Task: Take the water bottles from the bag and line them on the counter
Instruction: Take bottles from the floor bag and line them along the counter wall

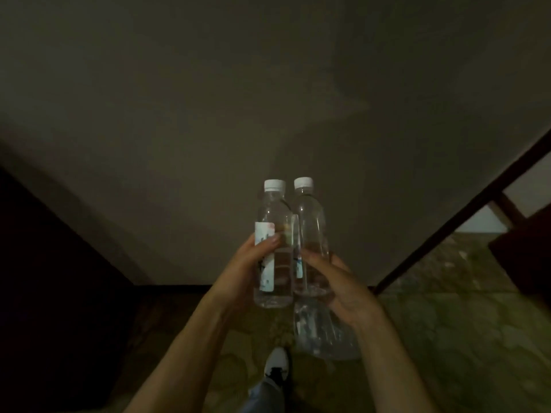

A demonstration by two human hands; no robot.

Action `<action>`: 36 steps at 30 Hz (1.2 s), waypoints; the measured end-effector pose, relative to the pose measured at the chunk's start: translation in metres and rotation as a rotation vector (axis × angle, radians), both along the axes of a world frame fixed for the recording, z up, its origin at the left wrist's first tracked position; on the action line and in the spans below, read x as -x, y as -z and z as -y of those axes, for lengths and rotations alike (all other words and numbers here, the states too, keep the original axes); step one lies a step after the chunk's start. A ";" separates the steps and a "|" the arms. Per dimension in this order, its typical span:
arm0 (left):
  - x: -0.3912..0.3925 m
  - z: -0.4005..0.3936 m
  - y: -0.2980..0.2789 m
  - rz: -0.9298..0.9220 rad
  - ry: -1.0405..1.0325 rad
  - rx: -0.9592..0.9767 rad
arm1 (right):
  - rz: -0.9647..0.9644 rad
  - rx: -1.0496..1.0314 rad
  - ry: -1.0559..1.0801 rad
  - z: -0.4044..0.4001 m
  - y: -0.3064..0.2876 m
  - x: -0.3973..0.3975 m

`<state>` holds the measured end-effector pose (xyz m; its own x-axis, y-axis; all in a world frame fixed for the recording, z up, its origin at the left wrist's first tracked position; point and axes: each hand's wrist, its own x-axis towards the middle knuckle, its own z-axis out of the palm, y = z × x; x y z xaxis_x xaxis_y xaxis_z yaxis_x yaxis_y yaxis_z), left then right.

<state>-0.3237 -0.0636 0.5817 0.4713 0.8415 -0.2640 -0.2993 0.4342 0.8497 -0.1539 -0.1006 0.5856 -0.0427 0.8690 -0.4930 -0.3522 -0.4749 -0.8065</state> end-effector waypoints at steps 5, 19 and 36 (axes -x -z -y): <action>0.063 0.015 -0.054 -0.097 -0.183 -0.160 | 0.179 -0.260 -0.029 -0.005 -0.040 0.071; 0.289 0.054 -0.162 -0.185 -0.586 -0.465 | 0.206 -0.599 -0.178 -0.012 -0.145 0.311; 0.612 0.106 -0.216 -0.560 -1.025 -0.613 | 0.284 -0.813 -0.472 -0.014 -0.185 0.637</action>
